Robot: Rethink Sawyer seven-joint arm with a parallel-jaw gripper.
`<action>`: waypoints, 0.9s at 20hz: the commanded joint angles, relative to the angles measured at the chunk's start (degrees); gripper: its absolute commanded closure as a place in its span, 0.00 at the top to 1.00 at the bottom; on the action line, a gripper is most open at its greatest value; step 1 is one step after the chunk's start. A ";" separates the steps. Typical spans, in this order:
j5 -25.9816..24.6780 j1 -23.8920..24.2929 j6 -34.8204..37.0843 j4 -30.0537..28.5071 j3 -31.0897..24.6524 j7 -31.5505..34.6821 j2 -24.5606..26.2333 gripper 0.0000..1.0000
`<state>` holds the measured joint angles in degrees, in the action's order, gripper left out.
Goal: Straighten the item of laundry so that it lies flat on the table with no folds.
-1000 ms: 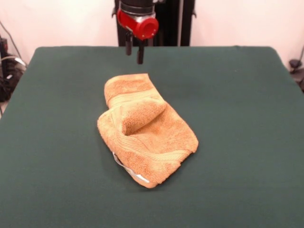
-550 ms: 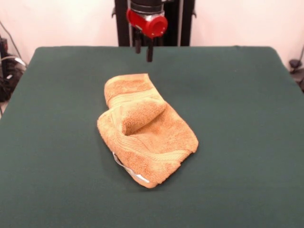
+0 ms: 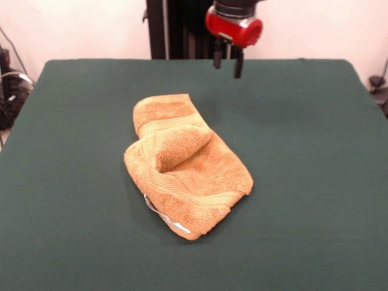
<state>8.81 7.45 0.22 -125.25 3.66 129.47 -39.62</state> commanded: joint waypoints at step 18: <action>0.95 -4.00 20.85 22.33 -2.07 1.87 5.61 1.00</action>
<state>10.39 4.52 12.48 -112.14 3.67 129.47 -37.24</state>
